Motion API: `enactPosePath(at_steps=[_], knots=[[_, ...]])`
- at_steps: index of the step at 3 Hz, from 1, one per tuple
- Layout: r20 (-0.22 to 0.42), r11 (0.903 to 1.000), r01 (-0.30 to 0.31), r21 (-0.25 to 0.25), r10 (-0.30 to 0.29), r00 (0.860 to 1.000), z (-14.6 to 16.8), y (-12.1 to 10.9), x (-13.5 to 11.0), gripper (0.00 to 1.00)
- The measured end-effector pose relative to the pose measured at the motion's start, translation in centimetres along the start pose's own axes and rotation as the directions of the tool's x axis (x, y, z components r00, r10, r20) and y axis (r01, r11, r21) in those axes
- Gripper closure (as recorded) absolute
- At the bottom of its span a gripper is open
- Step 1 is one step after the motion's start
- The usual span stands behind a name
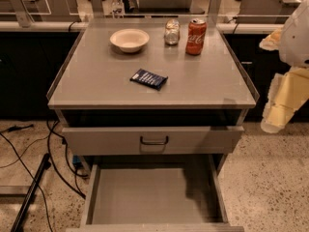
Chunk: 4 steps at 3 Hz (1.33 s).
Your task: Place rxbar blueberry into middle drawer
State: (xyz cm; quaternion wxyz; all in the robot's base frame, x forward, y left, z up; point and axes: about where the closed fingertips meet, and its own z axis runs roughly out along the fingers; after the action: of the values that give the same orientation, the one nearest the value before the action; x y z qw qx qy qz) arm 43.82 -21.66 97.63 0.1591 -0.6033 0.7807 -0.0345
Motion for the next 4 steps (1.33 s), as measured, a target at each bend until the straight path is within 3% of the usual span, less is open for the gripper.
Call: enactPosePath(at_steps=[1,2,3,4], knots=[[0.0,1.0,0.0,0.0,0.0,1.0,0.0,0.0,0.0,0.0],[0.054,0.9976,-0.068,0.012,0.068,0.996,0.3,-1.4,-2.0,0.0],[0.152,0.9844,-0.176,0.013,0.172,0.973,1.3,-3.7,-5.6,0.0],[0.246,0.9472,-0.32,0.013,0.307,0.919,2.8,-5.7,-7.8,0.0]])
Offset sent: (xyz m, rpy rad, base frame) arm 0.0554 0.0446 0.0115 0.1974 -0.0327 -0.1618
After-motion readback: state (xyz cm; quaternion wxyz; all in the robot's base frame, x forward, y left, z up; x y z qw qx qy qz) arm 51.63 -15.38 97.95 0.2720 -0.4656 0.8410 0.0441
